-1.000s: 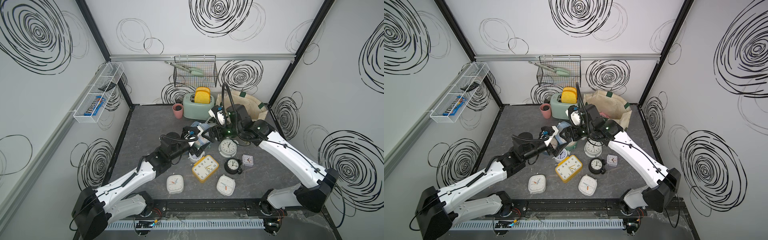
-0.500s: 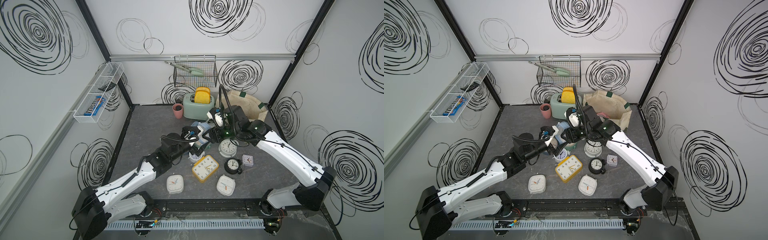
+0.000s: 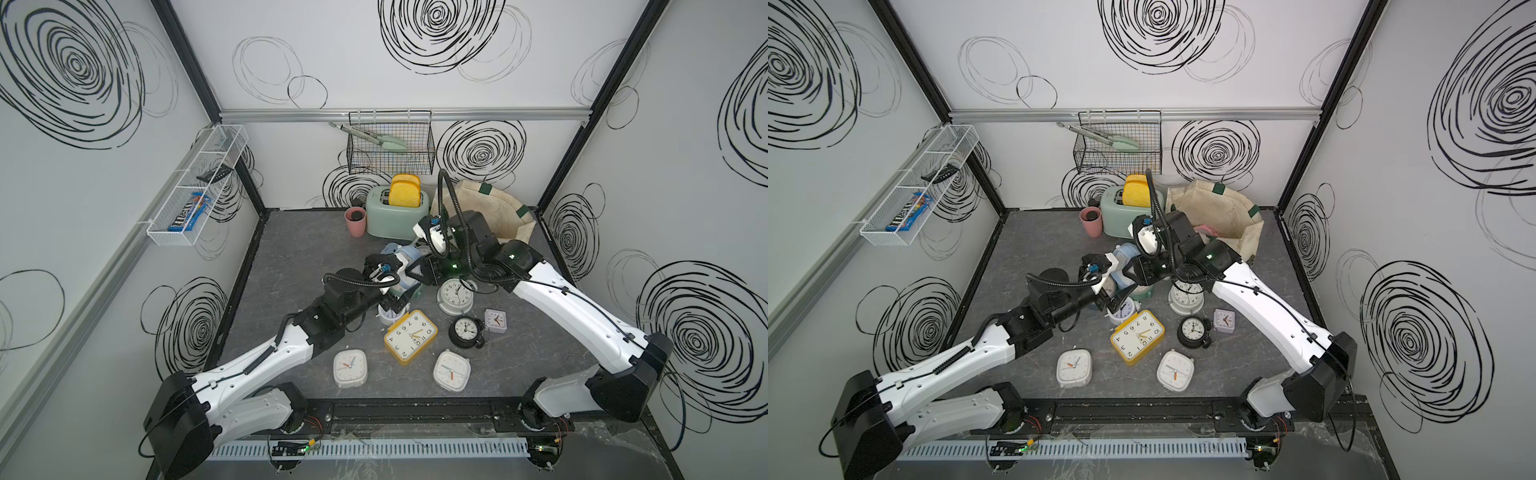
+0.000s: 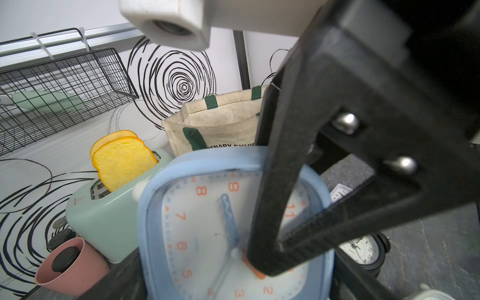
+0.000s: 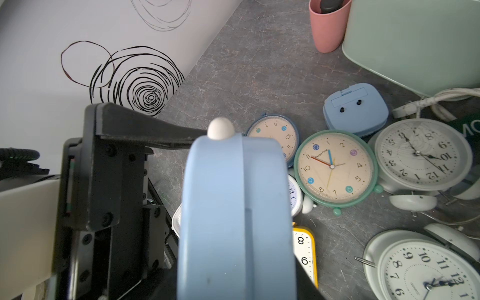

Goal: Put the alarm clock into the canvas bag
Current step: Pick up the alarm from the center of the board.

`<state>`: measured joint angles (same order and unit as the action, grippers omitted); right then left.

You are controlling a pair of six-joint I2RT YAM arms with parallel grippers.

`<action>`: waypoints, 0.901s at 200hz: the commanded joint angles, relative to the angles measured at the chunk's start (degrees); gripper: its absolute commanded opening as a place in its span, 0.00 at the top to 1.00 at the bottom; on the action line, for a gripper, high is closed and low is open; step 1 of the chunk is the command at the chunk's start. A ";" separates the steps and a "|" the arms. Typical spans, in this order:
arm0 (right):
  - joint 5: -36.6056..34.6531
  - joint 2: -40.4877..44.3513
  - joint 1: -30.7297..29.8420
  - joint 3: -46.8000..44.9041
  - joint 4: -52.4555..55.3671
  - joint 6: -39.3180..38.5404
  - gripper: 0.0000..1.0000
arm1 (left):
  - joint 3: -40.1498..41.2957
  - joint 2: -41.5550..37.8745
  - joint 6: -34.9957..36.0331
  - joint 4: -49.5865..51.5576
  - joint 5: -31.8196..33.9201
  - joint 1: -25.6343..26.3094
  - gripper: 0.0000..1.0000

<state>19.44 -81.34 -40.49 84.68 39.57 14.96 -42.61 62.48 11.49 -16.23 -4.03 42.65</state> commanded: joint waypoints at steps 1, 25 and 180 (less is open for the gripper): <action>-2.48 1.64 3.48 -1.83 0.09 -3.93 0.91 | 0.25 -1.04 -2.14 -5.23 -2.47 -0.44 0.04; -0.73 3.48 9.57 -4.86 -2.88 -4.17 0.95 | 0.43 -1.48 -3.61 -5.12 -6.62 -1.25 0.04; -9.31 1.05 32.17 2.57 -13.02 4.31 0.98 | -0.52 -4.58 -13.60 -2.35 2.95 1.00 0.04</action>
<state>15.97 -77.84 -12.38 83.29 30.22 17.30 -42.11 59.96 0.56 -19.03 -5.21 42.04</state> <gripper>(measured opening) 0.415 0.960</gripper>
